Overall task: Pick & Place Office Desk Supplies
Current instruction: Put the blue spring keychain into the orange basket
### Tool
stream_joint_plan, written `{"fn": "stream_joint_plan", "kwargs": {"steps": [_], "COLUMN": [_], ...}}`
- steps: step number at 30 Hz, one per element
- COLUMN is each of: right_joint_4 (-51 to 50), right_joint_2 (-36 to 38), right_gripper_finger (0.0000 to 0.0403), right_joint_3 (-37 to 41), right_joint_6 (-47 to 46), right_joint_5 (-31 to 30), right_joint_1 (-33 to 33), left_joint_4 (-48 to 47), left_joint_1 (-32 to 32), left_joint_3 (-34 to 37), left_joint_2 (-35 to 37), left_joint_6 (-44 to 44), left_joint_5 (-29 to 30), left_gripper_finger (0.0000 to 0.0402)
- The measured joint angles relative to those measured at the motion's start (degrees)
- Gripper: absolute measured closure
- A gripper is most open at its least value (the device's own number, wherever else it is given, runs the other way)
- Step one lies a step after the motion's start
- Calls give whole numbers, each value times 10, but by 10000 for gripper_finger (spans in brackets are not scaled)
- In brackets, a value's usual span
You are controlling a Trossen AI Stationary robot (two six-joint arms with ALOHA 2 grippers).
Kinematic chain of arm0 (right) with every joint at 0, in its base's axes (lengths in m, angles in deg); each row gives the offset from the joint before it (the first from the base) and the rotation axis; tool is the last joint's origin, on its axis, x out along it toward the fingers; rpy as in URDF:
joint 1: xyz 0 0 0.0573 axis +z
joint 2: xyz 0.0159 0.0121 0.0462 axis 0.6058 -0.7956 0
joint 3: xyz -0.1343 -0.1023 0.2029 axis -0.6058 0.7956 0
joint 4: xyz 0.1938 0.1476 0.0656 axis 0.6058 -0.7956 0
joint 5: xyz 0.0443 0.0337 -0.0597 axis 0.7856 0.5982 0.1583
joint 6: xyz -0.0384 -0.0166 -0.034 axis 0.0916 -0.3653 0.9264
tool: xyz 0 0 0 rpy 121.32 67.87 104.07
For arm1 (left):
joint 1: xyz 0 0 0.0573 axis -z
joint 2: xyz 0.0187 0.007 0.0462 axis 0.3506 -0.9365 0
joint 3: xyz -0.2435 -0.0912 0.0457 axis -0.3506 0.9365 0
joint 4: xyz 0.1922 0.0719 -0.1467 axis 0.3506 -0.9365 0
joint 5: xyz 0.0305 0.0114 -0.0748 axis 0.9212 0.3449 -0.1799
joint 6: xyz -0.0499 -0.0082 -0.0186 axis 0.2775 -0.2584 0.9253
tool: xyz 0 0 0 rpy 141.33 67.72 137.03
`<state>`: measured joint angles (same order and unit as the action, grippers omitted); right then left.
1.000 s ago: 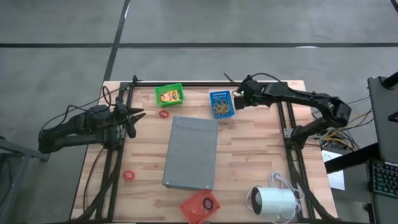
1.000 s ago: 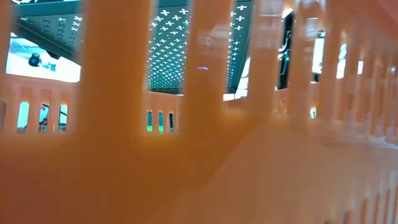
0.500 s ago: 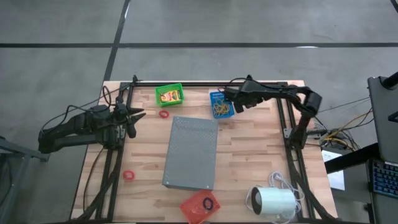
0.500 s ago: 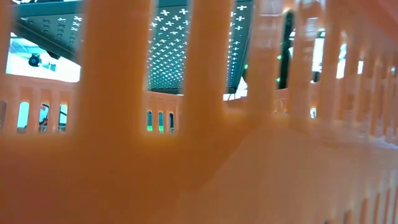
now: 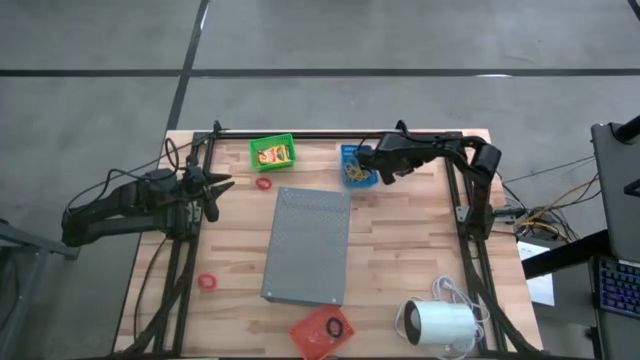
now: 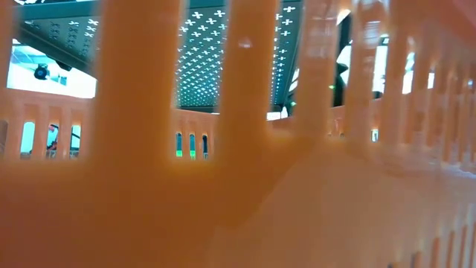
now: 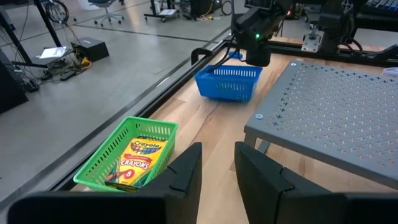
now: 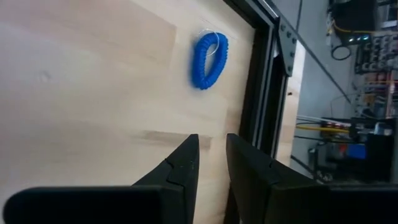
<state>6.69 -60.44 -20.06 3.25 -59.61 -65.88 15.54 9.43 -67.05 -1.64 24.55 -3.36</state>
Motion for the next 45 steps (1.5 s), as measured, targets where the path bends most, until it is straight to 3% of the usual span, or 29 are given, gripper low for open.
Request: {"fn": "stream_joint_plan", "kwargs": {"steps": [8,15,28,31,37,45], "right_joint_4": [70,76,83,83,82,87], "right_joint_2": [14,23,46,67,108,89], "right_gripper_finger": [328,328,328,328,328,328], "right_joint_3": [24,33,42,45,68,91], "right_joint_6": [34,-21,-41,-79,-262,-288], "right_joint_5": [1,5,-8,-23,-24,-7], "right_joint_1": [-27,-45,-15,0,-3,-39], "left_joint_4": [0,0,0,0,0,0], "left_joint_1": [0,0,0,0,0,0], "left_joint_3": [0,0,0,0,0,0], "left_joint_2": [0,0,0,0,0,0], "left_joint_6": [0,0,0,0,0,0], "left_joint_5": [0,0,0,0,0,0], "left_gripper_finger": [303,303,303,303,303,303]}}
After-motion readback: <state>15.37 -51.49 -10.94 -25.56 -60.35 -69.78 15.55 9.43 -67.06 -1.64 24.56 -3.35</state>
